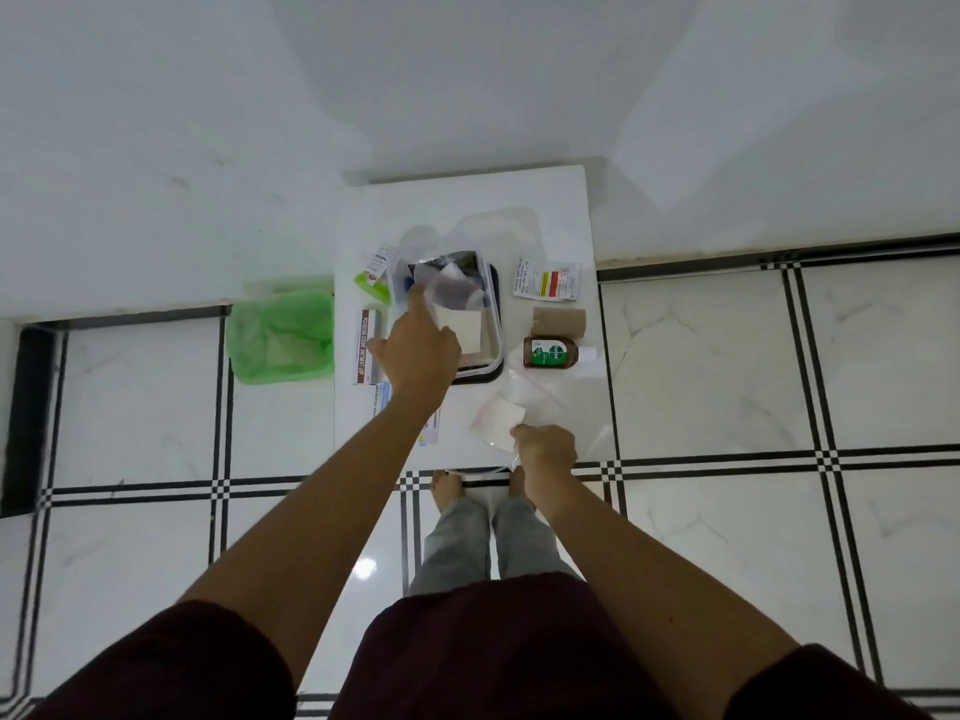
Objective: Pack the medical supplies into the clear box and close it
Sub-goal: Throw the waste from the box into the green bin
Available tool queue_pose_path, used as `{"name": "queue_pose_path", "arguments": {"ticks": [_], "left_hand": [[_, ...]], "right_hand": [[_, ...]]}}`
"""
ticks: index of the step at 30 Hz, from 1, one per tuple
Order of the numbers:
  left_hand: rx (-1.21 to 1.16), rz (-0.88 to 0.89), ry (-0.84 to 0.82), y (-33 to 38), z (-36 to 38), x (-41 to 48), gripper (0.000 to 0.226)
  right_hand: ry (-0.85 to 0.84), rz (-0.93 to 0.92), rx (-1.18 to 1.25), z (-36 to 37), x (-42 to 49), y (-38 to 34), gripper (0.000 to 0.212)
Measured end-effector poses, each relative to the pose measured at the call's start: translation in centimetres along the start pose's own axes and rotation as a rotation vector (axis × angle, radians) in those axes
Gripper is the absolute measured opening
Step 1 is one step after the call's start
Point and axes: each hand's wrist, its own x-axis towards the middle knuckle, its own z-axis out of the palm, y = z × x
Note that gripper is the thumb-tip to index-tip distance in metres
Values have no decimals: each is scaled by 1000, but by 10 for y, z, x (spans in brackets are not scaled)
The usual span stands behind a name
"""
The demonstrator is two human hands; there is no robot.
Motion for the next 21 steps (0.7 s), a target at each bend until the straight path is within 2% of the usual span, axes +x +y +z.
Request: {"name": "queue_pose_path", "arguments": {"ticks": [3, 5, 8, 12, 17, 21], "left_hand": [[-351, -47, 110, -11, -22, -9, 58], [-525, -66, 178, -22, -37, -17, 55], [-658, -102, 265, -43, -62, -23, 50], [-780, -211, 334, -80, -87, -24, 50], [-918, -364, 398, -132, -104, -1, 47], [-974, -443, 387, -178, -110, 36, 45]], "right_hand": [[15, -149, 48, -11, -25, 0, 16], [102, -309, 51, -22, -54, -6, 15], [185, -526, 116, -34, -96, -18, 13], [85, -723, 186, -24, -131, -48, 20], [-60, -812, 105, 51, -142, -101, 28], [-107, -783, -9, 131, -137, -130, 15]]}}
